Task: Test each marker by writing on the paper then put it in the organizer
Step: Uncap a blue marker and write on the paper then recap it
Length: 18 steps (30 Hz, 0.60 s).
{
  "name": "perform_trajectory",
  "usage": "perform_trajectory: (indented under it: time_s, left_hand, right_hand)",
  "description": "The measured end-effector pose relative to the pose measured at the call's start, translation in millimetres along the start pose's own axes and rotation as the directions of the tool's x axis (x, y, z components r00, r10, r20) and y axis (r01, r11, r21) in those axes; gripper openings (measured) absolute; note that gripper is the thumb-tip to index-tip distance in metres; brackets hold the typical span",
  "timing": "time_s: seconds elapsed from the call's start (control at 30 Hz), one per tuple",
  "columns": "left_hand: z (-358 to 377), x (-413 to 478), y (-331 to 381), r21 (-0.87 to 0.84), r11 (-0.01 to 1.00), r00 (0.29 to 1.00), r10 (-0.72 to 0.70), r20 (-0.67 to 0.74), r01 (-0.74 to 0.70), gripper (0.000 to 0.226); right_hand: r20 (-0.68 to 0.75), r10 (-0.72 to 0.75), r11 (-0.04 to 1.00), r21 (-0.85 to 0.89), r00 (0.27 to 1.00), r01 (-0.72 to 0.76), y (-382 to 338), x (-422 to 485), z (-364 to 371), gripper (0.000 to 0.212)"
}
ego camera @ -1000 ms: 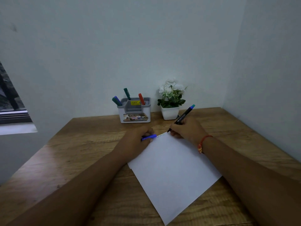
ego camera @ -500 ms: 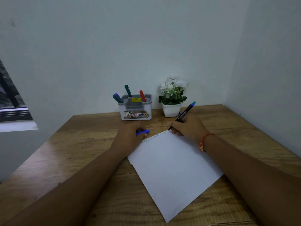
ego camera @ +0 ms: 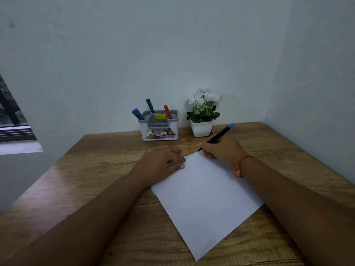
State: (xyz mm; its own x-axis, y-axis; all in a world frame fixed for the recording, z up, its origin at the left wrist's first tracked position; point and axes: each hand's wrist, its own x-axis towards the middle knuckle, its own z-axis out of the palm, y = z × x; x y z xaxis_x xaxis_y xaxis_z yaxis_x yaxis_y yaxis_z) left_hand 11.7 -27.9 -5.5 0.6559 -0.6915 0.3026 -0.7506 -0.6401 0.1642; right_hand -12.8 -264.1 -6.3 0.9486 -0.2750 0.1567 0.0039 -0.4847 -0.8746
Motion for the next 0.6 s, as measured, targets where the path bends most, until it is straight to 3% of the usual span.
perform_trajectory:
  time_s: [0.6]
  left_hand:
    - [3.1, 1.0, 0.2, 0.040, 0.999, 0.999, 0.004, 0.037, -0.005, 0.031]
  right_hand:
    - [-0.023, -0.012, 0.999, -0.051, 1.000, 0.011, -2.1, -2.2, 2.5, 0.017]
